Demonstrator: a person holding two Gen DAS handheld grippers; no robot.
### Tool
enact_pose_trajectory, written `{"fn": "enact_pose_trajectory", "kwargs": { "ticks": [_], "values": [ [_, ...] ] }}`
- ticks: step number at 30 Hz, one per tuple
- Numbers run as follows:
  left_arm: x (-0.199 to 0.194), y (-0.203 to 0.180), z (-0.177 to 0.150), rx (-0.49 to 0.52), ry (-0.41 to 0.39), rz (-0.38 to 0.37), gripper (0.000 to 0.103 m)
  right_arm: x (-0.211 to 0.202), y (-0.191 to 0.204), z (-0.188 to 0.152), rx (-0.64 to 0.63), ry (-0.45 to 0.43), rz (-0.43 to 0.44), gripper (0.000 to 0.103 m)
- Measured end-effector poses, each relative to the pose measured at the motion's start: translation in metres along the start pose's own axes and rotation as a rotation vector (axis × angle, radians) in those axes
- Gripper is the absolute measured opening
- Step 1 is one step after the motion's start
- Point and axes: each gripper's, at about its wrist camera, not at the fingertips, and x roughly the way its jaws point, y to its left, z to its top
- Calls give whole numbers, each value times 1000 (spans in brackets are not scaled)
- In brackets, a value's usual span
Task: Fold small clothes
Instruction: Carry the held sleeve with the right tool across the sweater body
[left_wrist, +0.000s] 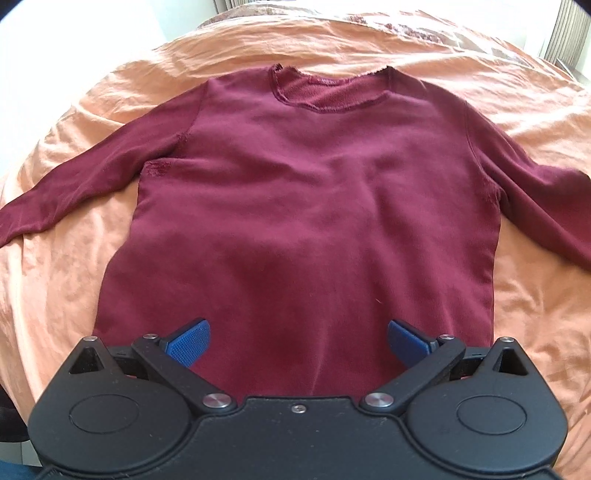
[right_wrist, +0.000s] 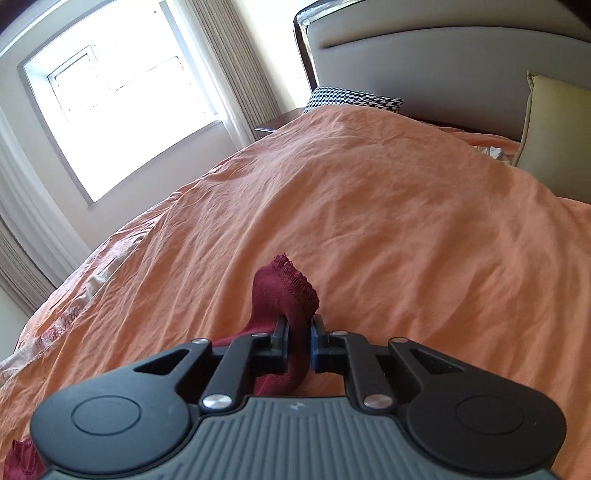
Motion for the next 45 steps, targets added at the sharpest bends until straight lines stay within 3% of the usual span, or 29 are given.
{"fn": "enact_pose_trajectory", "kwargs": {
  "ticks": [7,13,19,27,32,39,43,45],
  "values": [
    [-4,25,11,-29,-23,-27,102,-33,48,2,-75,-46,23,12],
    [-7,59,24,-45,-46,-61,102,-82,146,-7,-220,-98,132,12],
    [-16,105,39,-55,-96,-67,102,-119,257,-40,-330,-132,257,12],
    [-22,173,63,-76,-159,-65,102,-130,377,-131,-491,-139,351,12],
    [-15,210,74,-85,-184,-57,102,-118,426,-212,-595,-74,384,12],
    [5,248,82,-90,-176,-24,102,-85,456,-302,-670,64,397,12],
    [19,260,83,-83,-161,-11,102,-75,460,-329,-709,111,393,14],
    [25,264,83,-78,-154,-8,102,-74,461,-338,-733,132,402,21]
  ]
}}
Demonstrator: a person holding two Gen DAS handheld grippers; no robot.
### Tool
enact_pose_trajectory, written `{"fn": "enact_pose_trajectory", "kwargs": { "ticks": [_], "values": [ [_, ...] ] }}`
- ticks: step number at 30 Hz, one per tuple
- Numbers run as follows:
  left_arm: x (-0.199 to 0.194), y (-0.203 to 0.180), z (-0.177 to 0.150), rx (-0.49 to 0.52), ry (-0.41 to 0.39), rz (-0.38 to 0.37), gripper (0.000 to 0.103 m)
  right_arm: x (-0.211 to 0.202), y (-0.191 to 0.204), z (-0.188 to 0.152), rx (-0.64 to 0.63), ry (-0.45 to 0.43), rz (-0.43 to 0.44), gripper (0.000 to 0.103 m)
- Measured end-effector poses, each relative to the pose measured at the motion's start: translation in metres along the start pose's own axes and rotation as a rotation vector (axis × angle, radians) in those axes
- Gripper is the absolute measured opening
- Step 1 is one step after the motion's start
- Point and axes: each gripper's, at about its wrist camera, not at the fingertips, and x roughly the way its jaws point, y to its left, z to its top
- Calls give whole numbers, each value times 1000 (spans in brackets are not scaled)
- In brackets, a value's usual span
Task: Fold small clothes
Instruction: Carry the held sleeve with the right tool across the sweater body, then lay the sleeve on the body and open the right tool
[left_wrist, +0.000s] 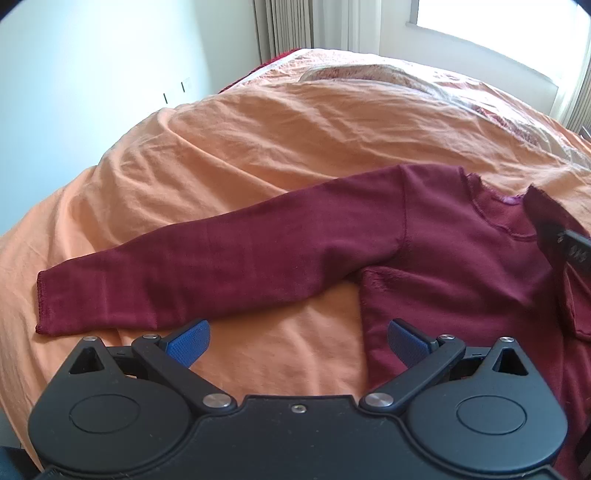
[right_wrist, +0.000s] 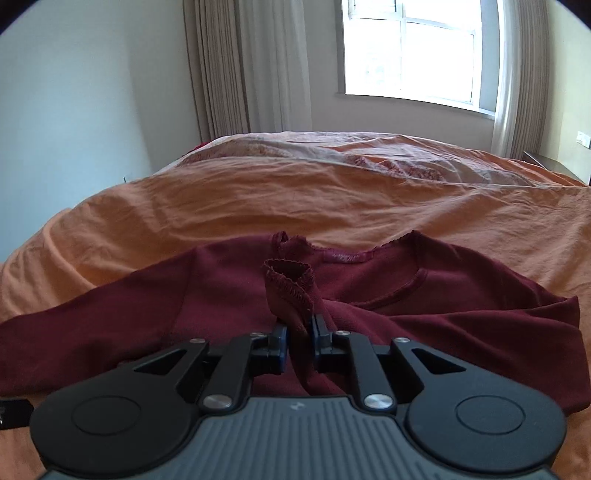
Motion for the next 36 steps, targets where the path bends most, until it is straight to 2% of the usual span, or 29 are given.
{"fn": "enact_pose_trajectory", "kwargs": {
  "ticks": [2,5,10,13,16,21,23,26,30,31,32,33,34,36],
  "values": [
    [5,2,0,-1,4,-2,102,2,2,-5,-21,21,29,42],
    [11,-1,0,-5,8,-12,102,0,1,-11,-47,38,65,68],
    [17,-12,5,-11,8,-35,102,-24,-28,-21,-40,36,95,89],
    [21,-27,8,-6,-1,-57,102,-37,-66,-23,-2,28,42,91],
    [29,-48,11,5,-4,-94,102,-44,-119,-19,92,37,-40,91],
    [44,-92,18,7,-23,-204,102,-46,-211,-4,234,18,-174,91],
    [50,-109,21,13,-33,-225,102,-40,-245,2,287,22,-190,80],
    [66,-134,25,51,-30,-190,102,-25,-287,10,300,44,-202,70],
    [88,-148,29,79,-5,-126,102,2,-324,12,374,110,-131,51],
    [92,-149,29,81,2,-116,102,8,-329,10,397,122,-103,41],
    [96,-149,30,84,7,-103,102,12,-334,9,417,130,-73,21],
    [99,-149,30,87,12,-89,102,17,-338,8,429,140,-40,9],
    [102,-149,30,91,18,-74,102,19,-339,9,430,149,-14,7],
    [104,-148,27,93,30,-56,102,19,-338,11,389,138,-15,6]
  ]
}}
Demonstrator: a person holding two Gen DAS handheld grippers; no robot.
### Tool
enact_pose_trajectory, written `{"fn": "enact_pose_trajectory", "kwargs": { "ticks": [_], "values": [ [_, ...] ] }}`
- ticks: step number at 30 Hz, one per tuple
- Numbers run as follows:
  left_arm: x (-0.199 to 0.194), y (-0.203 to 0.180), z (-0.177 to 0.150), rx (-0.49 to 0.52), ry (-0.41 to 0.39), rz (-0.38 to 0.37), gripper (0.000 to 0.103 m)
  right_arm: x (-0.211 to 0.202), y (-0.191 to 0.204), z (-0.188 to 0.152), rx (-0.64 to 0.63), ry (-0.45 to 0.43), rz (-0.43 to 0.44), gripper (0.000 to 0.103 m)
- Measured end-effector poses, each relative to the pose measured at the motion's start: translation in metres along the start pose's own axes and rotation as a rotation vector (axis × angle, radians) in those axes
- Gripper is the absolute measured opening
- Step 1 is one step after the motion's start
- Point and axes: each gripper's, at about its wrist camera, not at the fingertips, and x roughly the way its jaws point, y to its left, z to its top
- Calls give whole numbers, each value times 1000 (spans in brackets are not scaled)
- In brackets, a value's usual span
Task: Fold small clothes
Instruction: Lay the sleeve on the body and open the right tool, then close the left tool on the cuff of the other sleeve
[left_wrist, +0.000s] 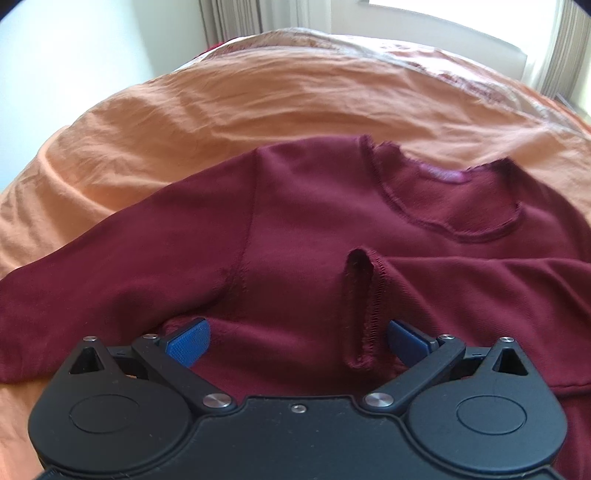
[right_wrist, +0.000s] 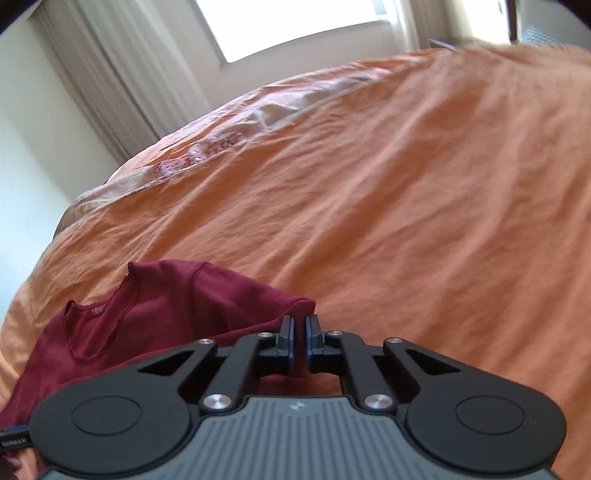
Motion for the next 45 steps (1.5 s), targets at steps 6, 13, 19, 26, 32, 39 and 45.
{"fn": "enact_pose_trajectory", "kwargs": {
  "ticks": [6,13,19,26,32,39,45],
  "values": [
    [8,2,-5,-1,33,8,102,-6,0,12,-41,-35,-29,5],
    [14,-5,-3,51,41,17,102,-13,-2,-10,-18,-47,-71,23],
    [14,-2,-3,55,42,0,102,-59,21,-70,-187,-81,-160,46],
    [19,6,-4,5,62,-37,103,-53,51,-121,-406,-24,-269,44],
    [18,5,-4,19,58,-34,103,-49,72,-126,-491,-81,-260,38],
    [19,4,-3,19,64,-32,103,-44,64,-122,-400,-67,-258,7],
    [18,8,-3,-1,77,-40,103,-48,56,-121,-299,-18,-224,42]
  ]
}}
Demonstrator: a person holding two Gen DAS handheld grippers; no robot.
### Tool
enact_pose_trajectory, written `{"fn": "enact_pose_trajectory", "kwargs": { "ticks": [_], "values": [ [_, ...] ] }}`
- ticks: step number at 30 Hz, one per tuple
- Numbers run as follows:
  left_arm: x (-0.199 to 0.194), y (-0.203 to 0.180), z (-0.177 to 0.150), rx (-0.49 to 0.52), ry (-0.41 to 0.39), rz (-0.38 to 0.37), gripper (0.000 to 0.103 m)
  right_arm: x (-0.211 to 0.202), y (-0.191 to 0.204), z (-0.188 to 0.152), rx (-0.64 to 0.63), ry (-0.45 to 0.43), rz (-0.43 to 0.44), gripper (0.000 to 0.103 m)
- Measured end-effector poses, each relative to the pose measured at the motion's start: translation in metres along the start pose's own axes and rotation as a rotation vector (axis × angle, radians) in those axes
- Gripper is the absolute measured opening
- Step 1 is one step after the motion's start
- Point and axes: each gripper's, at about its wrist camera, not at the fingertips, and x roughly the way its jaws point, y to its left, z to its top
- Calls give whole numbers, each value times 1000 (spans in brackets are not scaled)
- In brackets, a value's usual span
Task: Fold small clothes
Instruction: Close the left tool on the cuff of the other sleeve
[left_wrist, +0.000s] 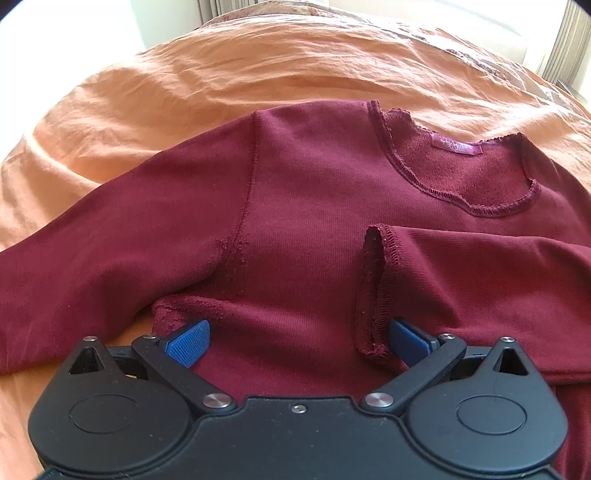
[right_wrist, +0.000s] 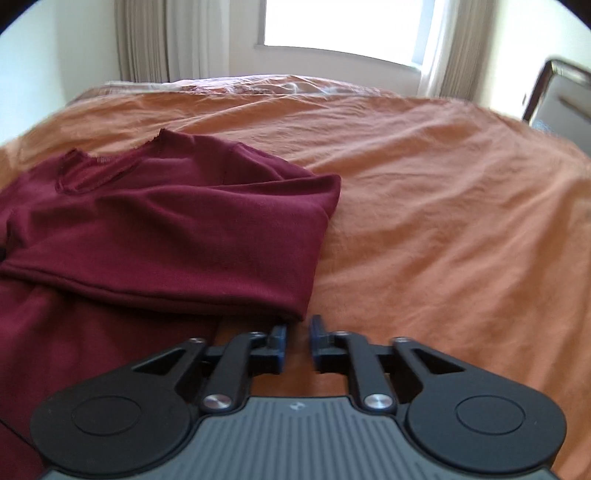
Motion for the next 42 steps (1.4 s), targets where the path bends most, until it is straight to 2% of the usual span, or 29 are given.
{"fn": "enact_pose_trajectory", "kwargs": {
  "ticks": [1,3,5,7,9,13,16,23,28,31,33,34,35,36,37,38,42],
  "values": [
    [-3,2,0,-7,2,-4,102,-4,-2,-1,22,2,4,61],
    [-16,9,-3,-21,-6,-14,102,-16,-5,-4,53,2,7,66],
    [-34,19,-12,-35,-35,-41,102,-26,-3,-7,74,27,8,83],
    [-49,34,-24,-56,-50,-46,102,-40,1,-13,107,38,22,92],
    [-59,55,-35,-105,-37,-40,102,-54,10,-20,119,49,41,95],
    [-65,124,-61,-339,44,-55,102,-79,38,-33,133,83,70,101],
    [-69,176,-81,-505,69,-7,102,-92,64,-43,137,127,103,102],
    [-91,271,-99,-720,-27,112,102,-120,128,-57,66,208,198,103],
    [-85,331,-102,-885,-101,127,100,-138,160,-62,15,219,236,103],
    [-86,349,-97,-903,-153,161,90,-144,172,-65,-4,224,242,103],
    [-86,356,-92,-903,-174,194,76,-148,178,-65,-19,219,238,103],
    [-85,359,-91,-906,-175,212,65,-148,180,-65,-27,217,233,103],
    [-83,362,-91,-912,-173,231,48,-147,184,-64,-44,217,225,103],
    [-85,367,-97,-919,-166,256,39,-148,188,-64,-68,214,218,103],
    [-83,370,-97,-926,-154,284,25,-149,191,-63,-91,206,218,103],
    [-81,373,-98,-933,-150,312,18,-150,192,-62,-107,195,222,103],
    [-83,371,-97,-896,-175,352,7,-153,194,-57,-111,165,230,103]
  ]
}}
